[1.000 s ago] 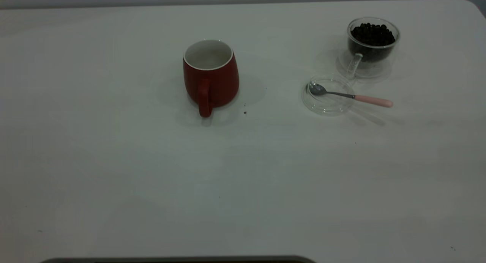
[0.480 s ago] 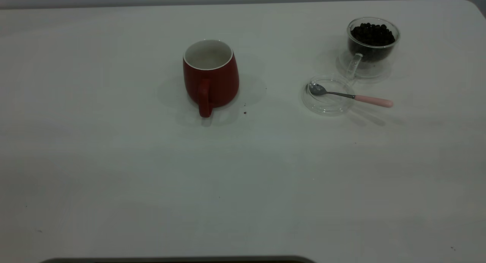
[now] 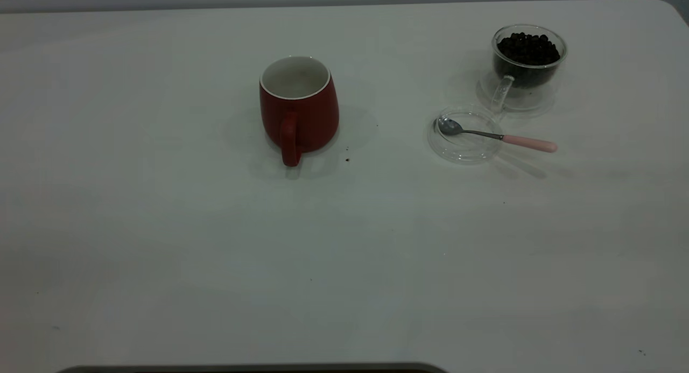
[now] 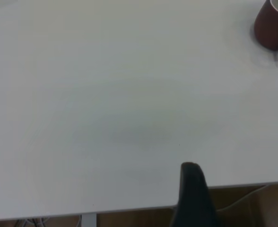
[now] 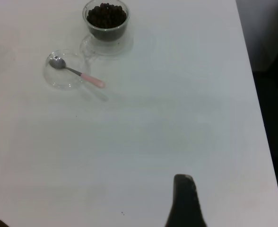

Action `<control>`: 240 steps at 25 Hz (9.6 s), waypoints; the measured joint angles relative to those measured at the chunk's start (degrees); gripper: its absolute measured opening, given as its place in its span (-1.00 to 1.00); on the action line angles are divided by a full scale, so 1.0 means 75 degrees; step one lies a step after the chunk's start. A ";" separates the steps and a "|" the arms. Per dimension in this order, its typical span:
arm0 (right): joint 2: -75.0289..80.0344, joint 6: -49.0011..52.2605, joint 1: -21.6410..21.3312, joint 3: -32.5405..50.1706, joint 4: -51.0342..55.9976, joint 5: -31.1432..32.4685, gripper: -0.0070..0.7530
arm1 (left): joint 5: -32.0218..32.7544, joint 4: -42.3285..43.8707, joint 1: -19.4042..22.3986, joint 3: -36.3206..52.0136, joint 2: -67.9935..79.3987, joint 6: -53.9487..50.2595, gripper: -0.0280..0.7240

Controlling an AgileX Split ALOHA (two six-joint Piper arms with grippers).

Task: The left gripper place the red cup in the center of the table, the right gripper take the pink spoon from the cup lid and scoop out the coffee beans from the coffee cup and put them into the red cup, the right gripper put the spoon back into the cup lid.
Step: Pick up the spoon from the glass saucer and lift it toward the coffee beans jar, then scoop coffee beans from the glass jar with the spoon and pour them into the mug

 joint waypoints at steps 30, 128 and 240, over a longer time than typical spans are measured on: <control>0.0000 0.0018 0.0000 0.0000 -0.0042 0.0000 0.57 | 0.0000 0.0000 0.0000 0.0000 0.0000 0.0000 0.59; 1.8405 -0.9954 -0.1211 -0.3858 1.3723 -0.1882 0.31 | 0.0000 -0.0015 0.0000 0.0000 0.0000 0.0046 0.59; 1.7372 -0.8149 -0.3268 -0.5254 1.1561 -0.0864 -0.68 | 0.0000 -0.0015 0.0000 0.0000 0.0000 0.0063 0.59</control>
